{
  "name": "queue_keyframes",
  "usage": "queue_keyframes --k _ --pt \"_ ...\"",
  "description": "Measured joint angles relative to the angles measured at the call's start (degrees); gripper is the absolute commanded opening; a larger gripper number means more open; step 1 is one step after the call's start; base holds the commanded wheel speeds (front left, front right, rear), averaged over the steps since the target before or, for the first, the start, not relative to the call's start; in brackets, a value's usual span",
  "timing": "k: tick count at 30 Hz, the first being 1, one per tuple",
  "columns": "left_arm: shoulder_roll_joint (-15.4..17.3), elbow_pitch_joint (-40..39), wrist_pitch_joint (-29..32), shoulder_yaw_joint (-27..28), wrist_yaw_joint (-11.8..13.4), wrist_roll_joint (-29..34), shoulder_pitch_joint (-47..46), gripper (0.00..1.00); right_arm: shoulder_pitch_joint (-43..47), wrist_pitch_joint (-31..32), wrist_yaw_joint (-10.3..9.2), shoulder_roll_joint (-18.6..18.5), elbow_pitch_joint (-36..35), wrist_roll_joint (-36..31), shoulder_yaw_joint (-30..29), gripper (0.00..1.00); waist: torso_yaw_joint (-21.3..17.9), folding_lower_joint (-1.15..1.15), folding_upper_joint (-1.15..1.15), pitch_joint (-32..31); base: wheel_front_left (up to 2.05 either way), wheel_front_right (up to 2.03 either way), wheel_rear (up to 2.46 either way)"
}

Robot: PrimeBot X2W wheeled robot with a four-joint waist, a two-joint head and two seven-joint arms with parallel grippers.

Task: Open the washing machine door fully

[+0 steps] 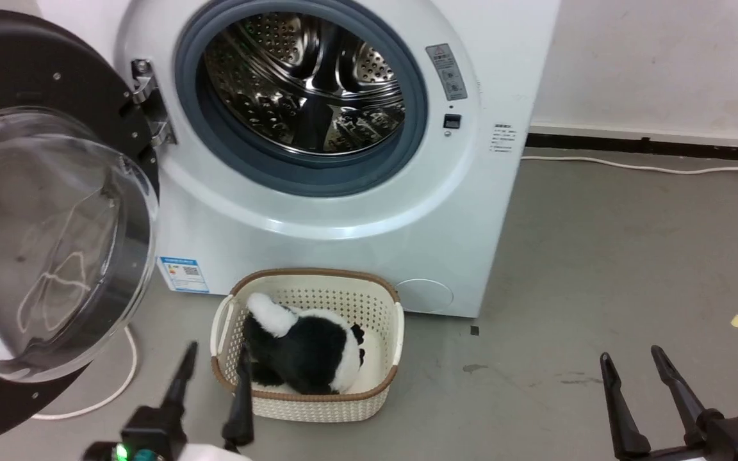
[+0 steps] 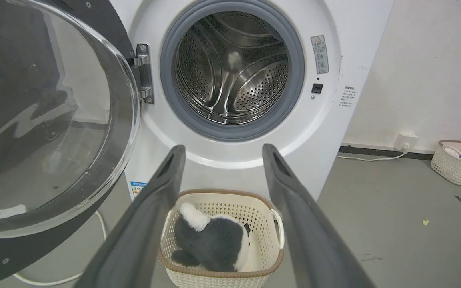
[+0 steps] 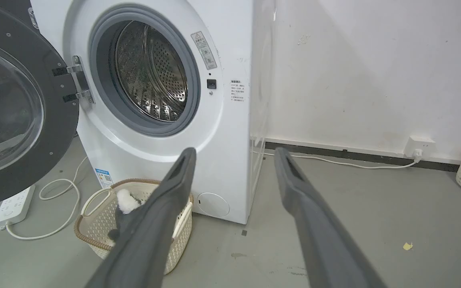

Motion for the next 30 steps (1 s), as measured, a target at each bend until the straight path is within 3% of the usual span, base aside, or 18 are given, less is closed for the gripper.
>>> queue_keyframes --k 27,28,30 --pt "-0.3 4.2 -0.8 -1.5 1.6 1.3 1.3 1.00 0.4 -0.9 0.00 0.0 1.7 2.4 1.0 1.00 -0.8 0.01 0.00 -0.2 0.00 0.00 0.00" --pt "-0.3 4.2 -0.8 -1.5 1.6 1.3 1.3 0.00 0.4 -0.9 0.00 0.0 1.7 2.4 1.0 0.00 -0.8 0.01 0.00 -0.2 0.00 0.00 0.00" --pt "-0.4 4.3 -0.7 -1.4 1.6 1.3 1.3 0.00 0.4 -0.9 0.00 0.0 1.7 2.4 1.0 0.00 -0.8 0.01 0.00 -0.2 0.00 0.00 0.00"
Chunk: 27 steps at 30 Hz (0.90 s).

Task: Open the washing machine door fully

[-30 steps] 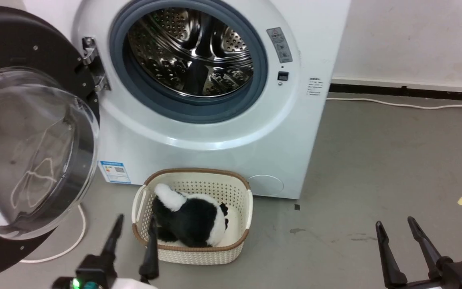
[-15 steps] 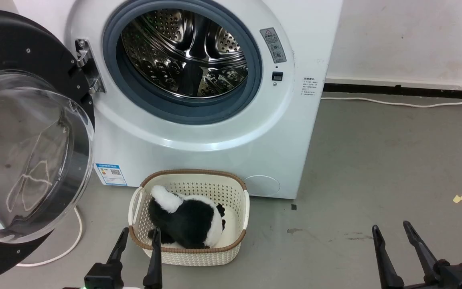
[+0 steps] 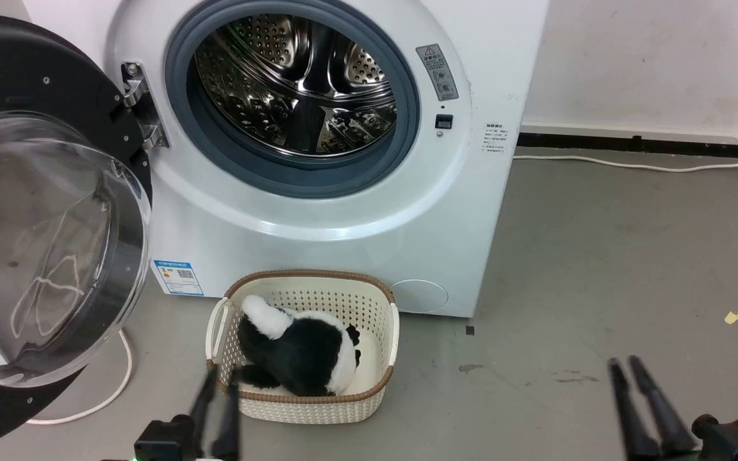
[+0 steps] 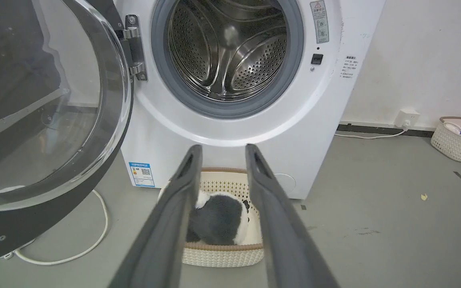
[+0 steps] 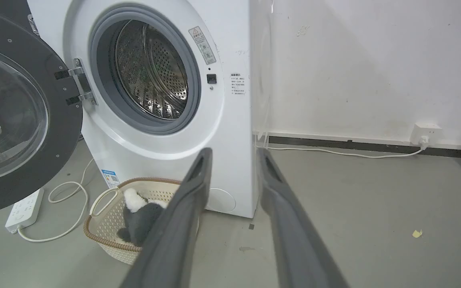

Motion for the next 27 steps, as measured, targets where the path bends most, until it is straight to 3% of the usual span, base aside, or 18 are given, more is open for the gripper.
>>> queue_keyframes --k 27 --pt "-1.5 -0.9 2.8 2.3 -1.6 2.6 -0.2 0.00 -0.5 2.8 0.00 0.0 -0.2 -1.1 0.5 0.00 -0.1 0.00 0.00 0.4 0.00 0.00 0.00"
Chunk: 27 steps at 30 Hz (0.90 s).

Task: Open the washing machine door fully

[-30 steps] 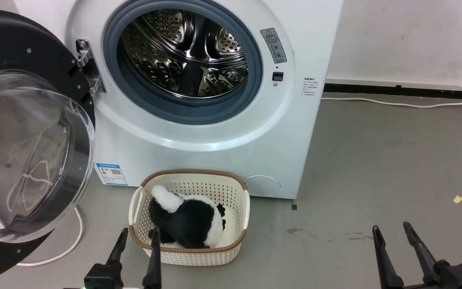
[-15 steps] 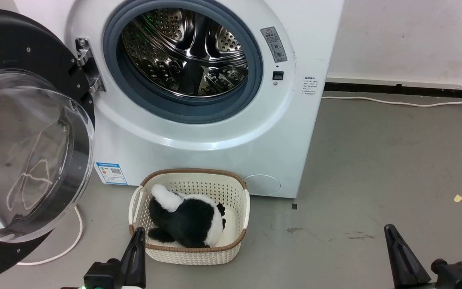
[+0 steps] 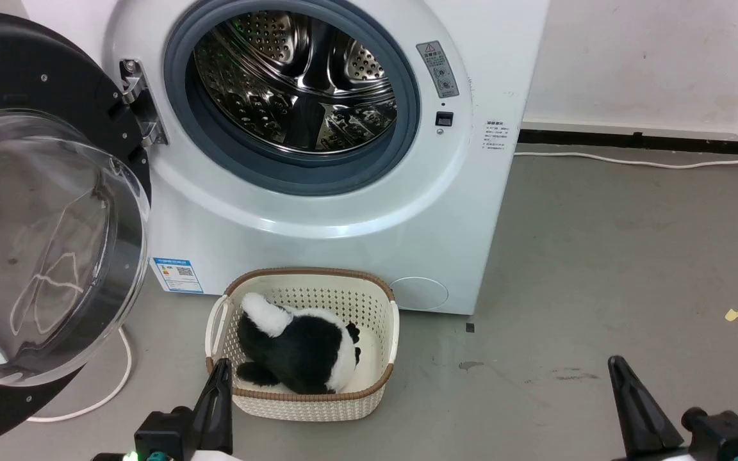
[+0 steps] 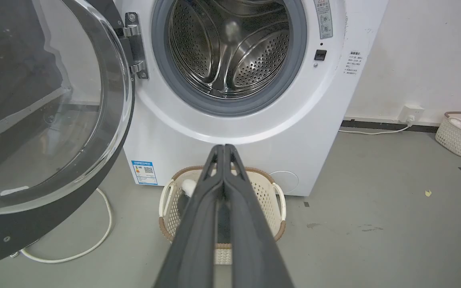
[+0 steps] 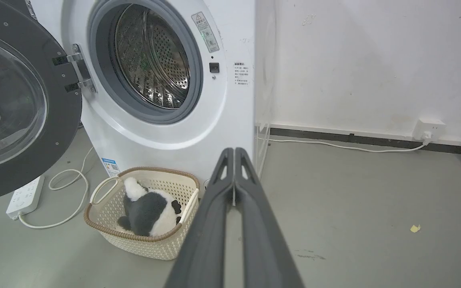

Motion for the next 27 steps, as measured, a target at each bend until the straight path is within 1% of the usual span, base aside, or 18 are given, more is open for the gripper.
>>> queue_keyframes --k 27 --pt "-1.5 -1.2 2.9 3.0 -2.0 3.1 -0.9 0.00 -1.9 3.5 0.00 0.0 -0.4 -1.4 0.5 0.00 -0.2 0.00 0.00 0.4 0.00 0.00 0.00"
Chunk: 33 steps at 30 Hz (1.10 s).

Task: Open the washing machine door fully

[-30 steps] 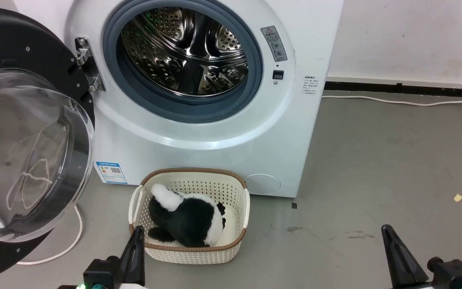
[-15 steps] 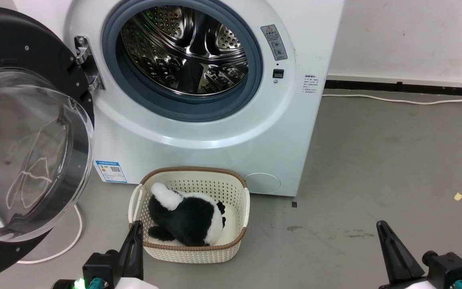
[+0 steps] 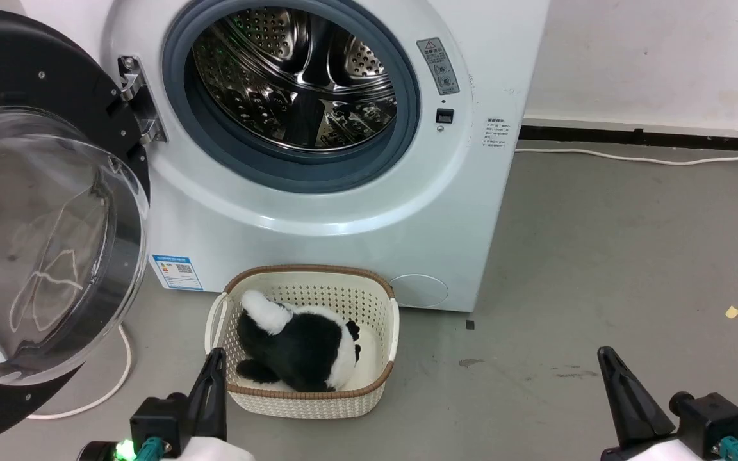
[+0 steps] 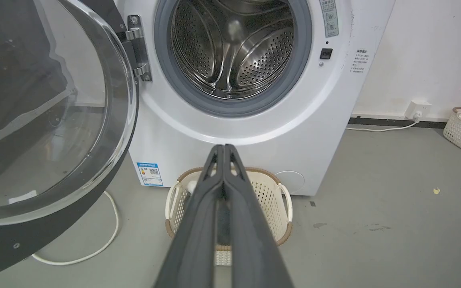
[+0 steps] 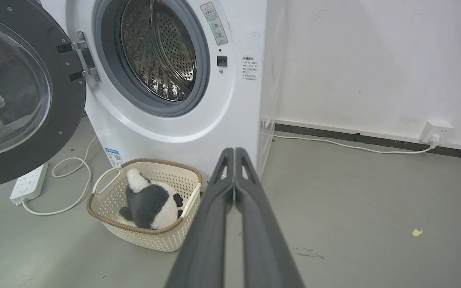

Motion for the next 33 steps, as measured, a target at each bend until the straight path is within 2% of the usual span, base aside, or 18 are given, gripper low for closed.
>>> queue_keyframes --k 33 --pt "-1.9 -1.4 3.6 3.0 -2.1 3.9 -1.2 0.00 -2.3 3.6 0.00 0.0 -0.5 -1.6 0.6 0.00 -0.2 0.00 0.00 0.5 0.00 0.00 0.00"
